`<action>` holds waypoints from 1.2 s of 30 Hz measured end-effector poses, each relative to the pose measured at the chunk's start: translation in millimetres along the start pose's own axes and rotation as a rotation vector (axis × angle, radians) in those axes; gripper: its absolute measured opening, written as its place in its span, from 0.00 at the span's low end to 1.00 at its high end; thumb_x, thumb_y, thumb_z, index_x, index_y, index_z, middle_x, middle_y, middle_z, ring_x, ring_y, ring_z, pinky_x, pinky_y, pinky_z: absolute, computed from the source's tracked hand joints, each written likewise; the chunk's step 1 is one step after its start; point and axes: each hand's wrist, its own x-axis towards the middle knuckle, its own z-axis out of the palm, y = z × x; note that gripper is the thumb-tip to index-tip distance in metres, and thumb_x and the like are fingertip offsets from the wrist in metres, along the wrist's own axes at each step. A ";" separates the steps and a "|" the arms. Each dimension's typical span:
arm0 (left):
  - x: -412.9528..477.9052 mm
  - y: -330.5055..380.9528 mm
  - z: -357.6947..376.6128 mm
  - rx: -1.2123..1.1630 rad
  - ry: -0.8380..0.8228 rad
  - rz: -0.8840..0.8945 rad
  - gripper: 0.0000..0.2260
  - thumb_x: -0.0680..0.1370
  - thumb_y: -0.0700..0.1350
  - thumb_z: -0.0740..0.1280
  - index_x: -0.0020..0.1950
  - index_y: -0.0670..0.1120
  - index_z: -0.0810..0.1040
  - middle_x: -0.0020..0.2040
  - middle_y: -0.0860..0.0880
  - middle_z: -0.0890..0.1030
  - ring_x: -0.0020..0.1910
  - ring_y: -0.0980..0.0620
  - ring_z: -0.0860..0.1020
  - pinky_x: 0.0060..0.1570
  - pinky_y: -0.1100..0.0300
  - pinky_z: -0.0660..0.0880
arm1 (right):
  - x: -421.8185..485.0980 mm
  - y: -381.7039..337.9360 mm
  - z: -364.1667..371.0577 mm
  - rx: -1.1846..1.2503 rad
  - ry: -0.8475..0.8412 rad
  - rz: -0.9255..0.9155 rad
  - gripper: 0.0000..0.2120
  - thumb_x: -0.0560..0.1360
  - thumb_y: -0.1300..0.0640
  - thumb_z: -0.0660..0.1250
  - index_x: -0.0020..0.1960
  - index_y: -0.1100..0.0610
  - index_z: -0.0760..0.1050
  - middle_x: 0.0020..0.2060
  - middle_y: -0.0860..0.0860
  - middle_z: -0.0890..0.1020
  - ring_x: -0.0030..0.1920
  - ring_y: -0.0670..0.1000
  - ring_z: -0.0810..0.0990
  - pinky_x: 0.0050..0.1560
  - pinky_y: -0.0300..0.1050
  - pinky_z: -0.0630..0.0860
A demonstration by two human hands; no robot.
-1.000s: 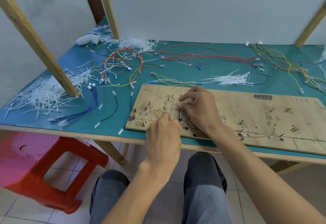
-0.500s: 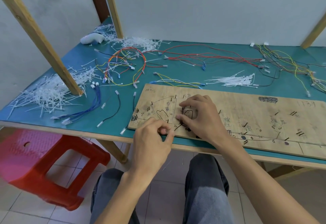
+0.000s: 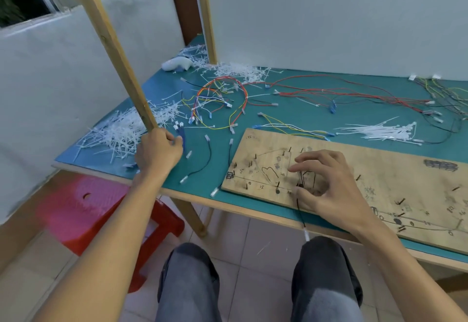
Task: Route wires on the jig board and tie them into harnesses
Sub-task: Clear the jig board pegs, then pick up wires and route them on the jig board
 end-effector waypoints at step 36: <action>72.1 7.1 34.1 -0.025 -0.080 -0.168 0.10 0.80 0.43 0.70 0.45 0.37 0.77 0.45 0.38 0.80 0.41 0.38 0.80 0.36 0.52 0.75 | -1.1 1.5 -3.6 0.194 0.063 0.035 0.13 0.72 0.39 0.77 0.54 0.42 0.85 0.58 0.38 0.82 0.69 0.48 0.72 0.71 0.56 0.69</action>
